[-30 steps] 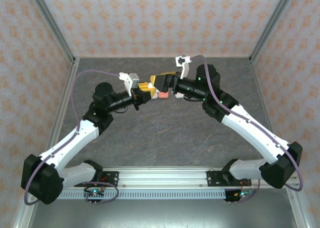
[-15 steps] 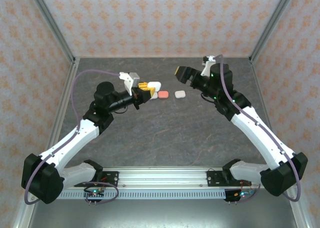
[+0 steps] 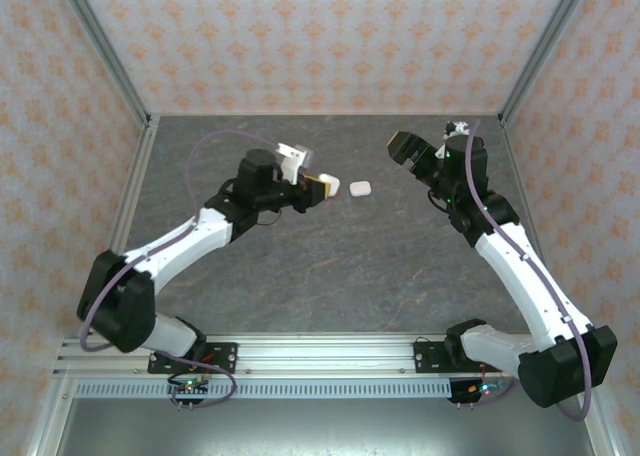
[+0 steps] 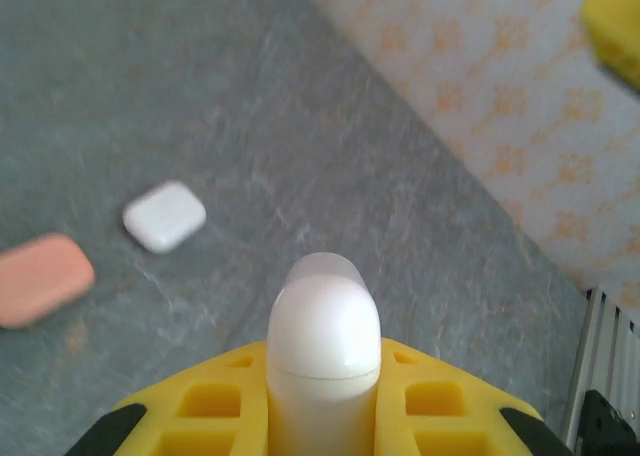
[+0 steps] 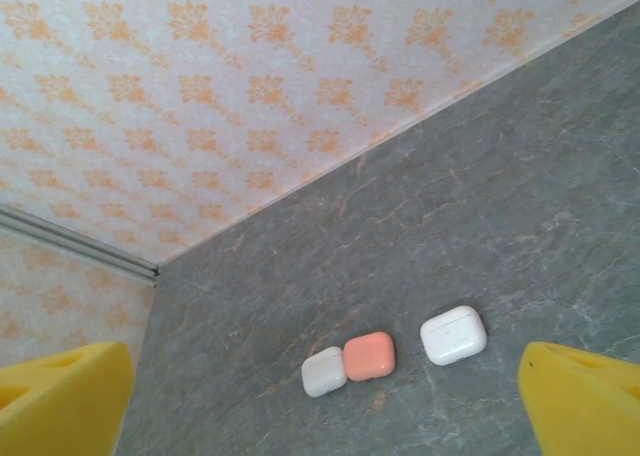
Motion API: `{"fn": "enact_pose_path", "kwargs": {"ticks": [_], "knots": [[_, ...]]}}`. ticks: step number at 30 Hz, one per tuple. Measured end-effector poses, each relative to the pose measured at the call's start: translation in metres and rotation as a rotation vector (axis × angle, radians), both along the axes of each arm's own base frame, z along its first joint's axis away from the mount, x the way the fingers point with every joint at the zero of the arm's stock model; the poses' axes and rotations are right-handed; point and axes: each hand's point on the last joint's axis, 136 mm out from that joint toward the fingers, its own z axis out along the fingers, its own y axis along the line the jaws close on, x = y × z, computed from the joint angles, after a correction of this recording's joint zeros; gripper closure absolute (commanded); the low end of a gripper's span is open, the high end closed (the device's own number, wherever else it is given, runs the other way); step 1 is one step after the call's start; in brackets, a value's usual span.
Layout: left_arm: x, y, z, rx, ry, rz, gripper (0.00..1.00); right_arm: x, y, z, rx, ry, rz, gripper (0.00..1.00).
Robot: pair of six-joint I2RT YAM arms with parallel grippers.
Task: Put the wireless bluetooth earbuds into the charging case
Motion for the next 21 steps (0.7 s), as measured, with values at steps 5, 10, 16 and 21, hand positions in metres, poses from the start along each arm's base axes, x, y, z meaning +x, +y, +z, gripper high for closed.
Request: {"fn": "enact_pose_path", "kwargs": {"ticks": [5, 10, 16, 21], "knots": [[0.002, -0.009, -0.055, 0.030, 0.174, 0.028, 1.00, 0.007, -0.001, -0.014, -0.038, 0.044, 0.007, 0.01], [0.003, -0.012, -0.096, 0.060, 0.304, 0.057, 0.99, 0.010, 0.000, -0.020, -0.074, 0.065, 0.022, 0.01], [0.002, -0.017, -0.121, 0.101, 0.380, 0.073, 0.76, 0.010, -0.006, -0.026, -0.106, 0.084, 0.022, 0.01], [0.005, -0.013, -0.137, 0.133, 0.424, 0.109, 0.60, 0.009, -0.007, -0.029, -0.125, 0.089, 0.028, 0.01]]}}
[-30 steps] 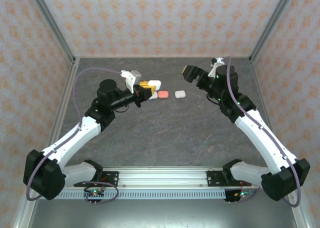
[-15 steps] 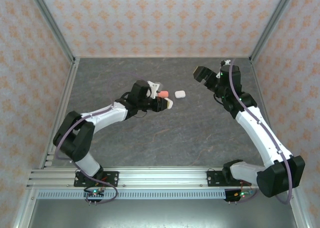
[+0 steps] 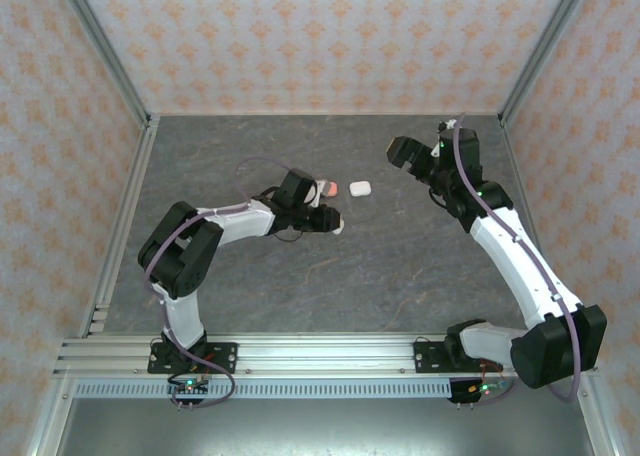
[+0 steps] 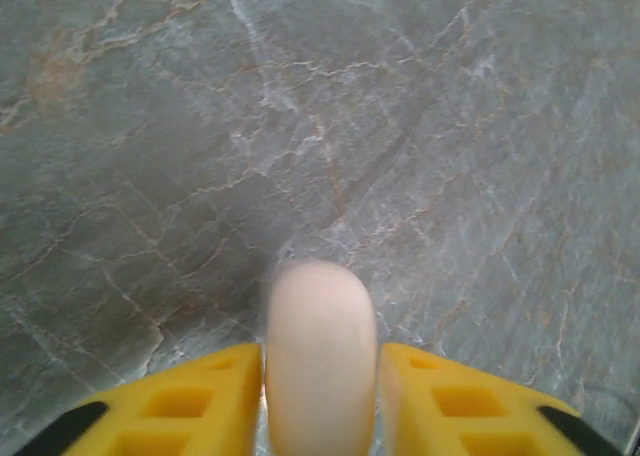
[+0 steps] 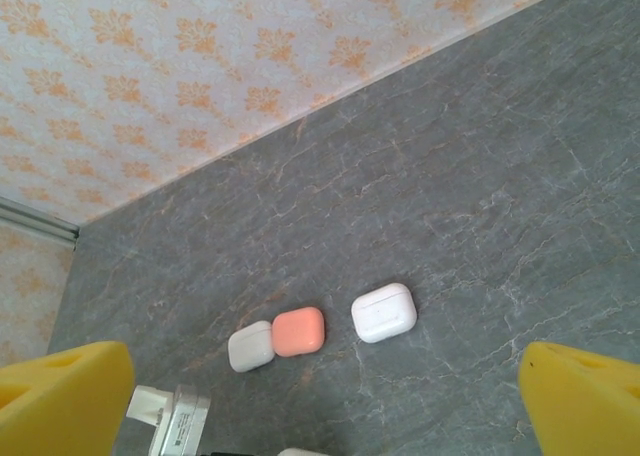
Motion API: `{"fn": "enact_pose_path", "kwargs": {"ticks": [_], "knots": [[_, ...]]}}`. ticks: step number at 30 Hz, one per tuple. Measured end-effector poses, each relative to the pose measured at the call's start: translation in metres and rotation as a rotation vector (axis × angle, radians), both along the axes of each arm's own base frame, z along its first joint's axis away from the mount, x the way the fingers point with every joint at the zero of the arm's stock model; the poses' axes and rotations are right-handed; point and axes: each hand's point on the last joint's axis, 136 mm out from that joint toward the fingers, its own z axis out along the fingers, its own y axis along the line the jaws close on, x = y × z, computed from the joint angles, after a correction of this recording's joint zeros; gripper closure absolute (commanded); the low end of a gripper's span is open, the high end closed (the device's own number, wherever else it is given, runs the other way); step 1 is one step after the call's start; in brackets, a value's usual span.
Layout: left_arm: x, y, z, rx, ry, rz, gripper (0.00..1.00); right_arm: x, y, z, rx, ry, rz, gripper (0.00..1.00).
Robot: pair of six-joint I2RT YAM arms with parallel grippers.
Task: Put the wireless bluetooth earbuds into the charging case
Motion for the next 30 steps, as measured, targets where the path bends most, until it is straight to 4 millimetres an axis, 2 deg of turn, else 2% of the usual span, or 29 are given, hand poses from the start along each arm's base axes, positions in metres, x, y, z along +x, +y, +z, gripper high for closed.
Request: {"fn": "enact_pose_path", "kwargs": {"ticks": [10, 12, 14, 17, 21, 23, 25, 27, 30], "knots": [[0.003, 0.015, -0.013, 0.087, 0.005, 0.057, 0.49, -0.003, -0.004, -0.006, -0.028, 0.023, -0.006, 0.01], [0.004, 0.021, -0.011, 0.115, -0.009, 0.071, 0.49, -0.004, -0.005, -0.008, -0.037, 0.028, -0.010, 0.01], [0.005, 0.029, -0.001, 0.147, -0.045, 0.087, 0.48, -0.005, -0.007, -0.008, -0.046, 0.030, -0.016, 0.01], [0.007, 0.046, 0.036, 0.178, -0.152, 0.131, 0.47, -0.012, -0.013, 0.000, -0.060, 0.011, -0.034, 0.01], [0.010, 0.075, 0.108, 0.194, -0.370, 0.226, 0.44, -0.024, -0.031, 0.015, -0.103, -0.053, -0.090, 0.01], [0.007, 0.092, 0.138, 0.208, -0.471, 0.279, 0.42, -0.032, -0.043, 0.015, -0.146, -0.080, -0.130, 0.01], [0.003, 0.112, 0.163, 0.231, -0.572, 0.334, 0.39, -0.039, -0.060, 0.007, -0.217, -0.112, -0.185, 0.01], [0.001, 0.130, 0.178, 0.264, -0.647, 0.381, 0.38, -0.043, -0.075, -0.007, -0.292, -0.129, -0.236, 0.01], [0.000, 0.159, 0.191, 0.337, -0.752, 0.456, 0.34, -0.046, -0.098, -0.042, -0.437, -0.126, -0.295, 0.01]]}}
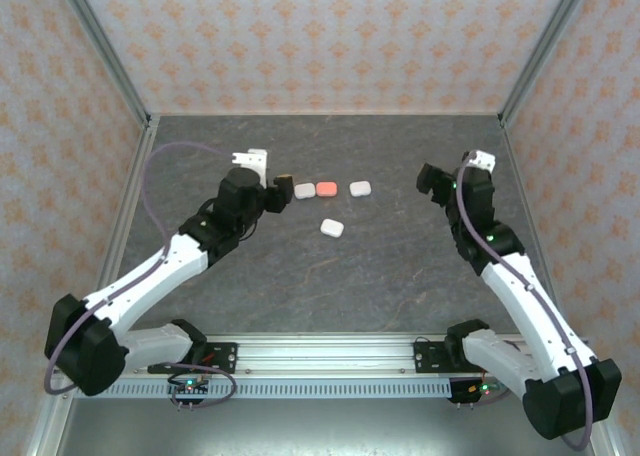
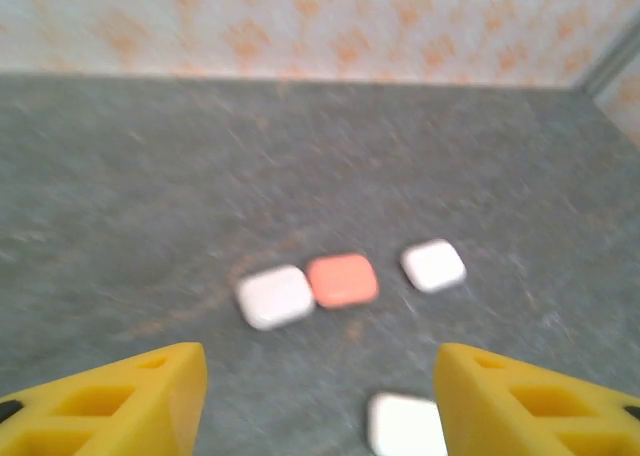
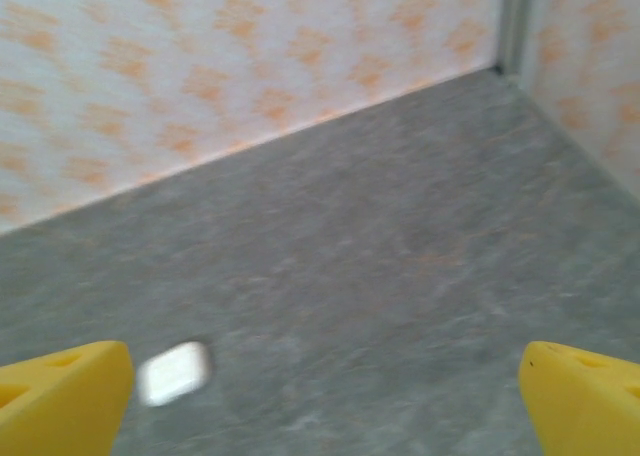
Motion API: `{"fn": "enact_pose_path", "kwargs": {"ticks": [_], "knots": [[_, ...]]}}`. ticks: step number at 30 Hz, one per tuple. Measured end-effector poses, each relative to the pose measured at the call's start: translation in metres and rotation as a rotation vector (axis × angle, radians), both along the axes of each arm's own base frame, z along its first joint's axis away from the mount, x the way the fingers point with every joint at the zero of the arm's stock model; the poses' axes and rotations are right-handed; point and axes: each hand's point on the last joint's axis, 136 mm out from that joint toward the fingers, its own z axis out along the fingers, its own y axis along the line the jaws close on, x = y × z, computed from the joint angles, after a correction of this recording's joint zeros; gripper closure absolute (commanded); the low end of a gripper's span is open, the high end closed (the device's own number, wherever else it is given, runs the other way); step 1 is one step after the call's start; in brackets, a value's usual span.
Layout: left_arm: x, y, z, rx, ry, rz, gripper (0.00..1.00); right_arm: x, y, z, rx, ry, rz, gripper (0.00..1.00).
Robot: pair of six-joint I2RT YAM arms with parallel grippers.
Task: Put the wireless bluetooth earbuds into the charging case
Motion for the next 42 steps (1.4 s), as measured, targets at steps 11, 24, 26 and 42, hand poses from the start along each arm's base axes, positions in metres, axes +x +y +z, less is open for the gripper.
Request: {"fn": "enact_pose_path", "kwargs": {"ticks": [11, 24, 26, 42], "knots": [[-0.007, 0.123, -0.026, 0.077, -0.068, 0.429, 0.00, -0.003, -0.064, -0.116, -0.082, 0.021, -0.151, 0.01], [-0.009, 0.161, -0.060, 0.209, -0.036, 0.499, 0.00, 0.034, -0.049, -0.172, -0.062, 0.015, -0.042, 0.01], [-0.007, 0.166, -0.074, 0.232, -0.010, 0.496, 0.00, 0.041, -0.047, -0.175, -0.061, 0.043, -0.030, 0.01], [0.014, 0.170, -0.176, 0.264, 0.106, 0.397, 0.00, 0.063, -0.045, -0.153, -0.065, 0.006, -0.020, 0.01]]}}
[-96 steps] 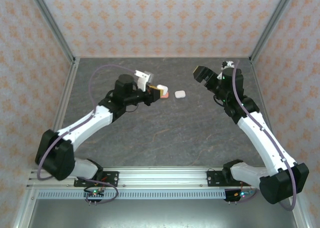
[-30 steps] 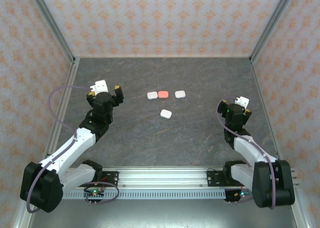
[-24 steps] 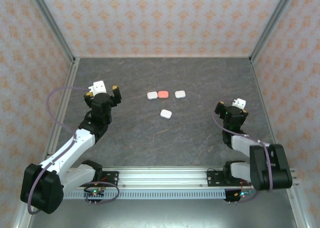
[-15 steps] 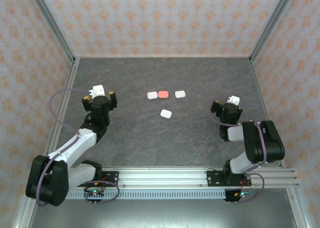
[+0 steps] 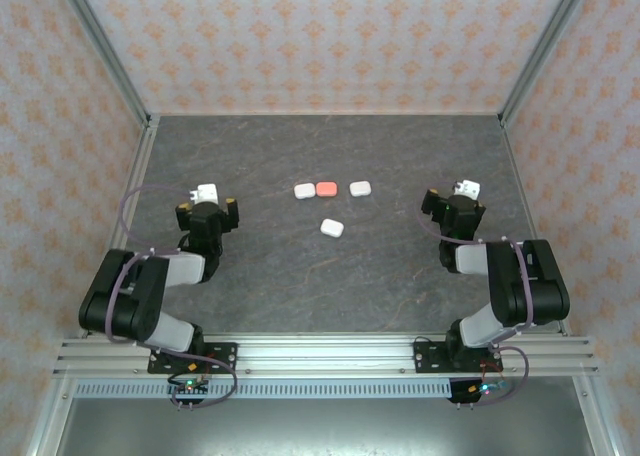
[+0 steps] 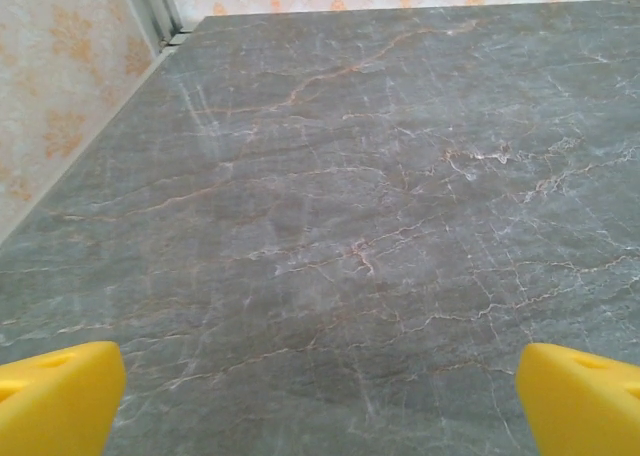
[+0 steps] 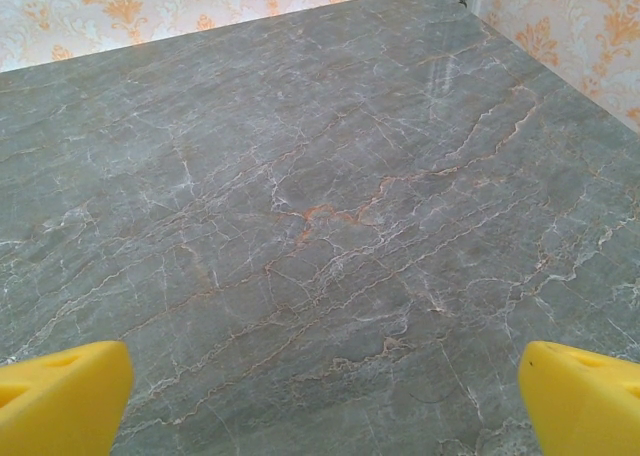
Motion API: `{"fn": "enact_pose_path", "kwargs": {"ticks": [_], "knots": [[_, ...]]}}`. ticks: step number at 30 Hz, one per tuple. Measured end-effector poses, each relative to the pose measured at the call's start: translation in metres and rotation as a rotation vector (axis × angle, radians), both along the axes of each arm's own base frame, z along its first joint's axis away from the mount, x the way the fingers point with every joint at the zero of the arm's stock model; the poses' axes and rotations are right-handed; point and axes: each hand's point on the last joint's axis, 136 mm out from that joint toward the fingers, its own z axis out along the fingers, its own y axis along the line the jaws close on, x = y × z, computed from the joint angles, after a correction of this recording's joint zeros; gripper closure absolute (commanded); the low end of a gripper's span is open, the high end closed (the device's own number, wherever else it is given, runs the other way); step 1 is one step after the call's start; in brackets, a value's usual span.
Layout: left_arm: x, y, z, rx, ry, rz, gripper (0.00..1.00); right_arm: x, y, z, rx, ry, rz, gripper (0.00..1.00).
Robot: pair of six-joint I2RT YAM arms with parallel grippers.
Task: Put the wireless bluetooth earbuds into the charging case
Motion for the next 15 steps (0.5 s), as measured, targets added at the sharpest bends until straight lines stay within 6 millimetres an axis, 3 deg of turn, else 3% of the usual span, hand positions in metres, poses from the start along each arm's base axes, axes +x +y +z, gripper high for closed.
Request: {"fn": "enact_pose_path", "kwargs": {"ticks": [5, 15], "knots": [[0.0028, 0.0087, 0.0021, -0.015, -0.010, 0.021, 0.00, -0.0001, 0.0000, -0.0002, 0.000, 0.001, 0.000, 0.01], [0.0046, 0.0081, 0.0043, -0.019, -0.017, 0.019, 0.00, -0.0008, 0.0000, -0.0018, 0.000, 0.008, 0.000, 0.01]]}}
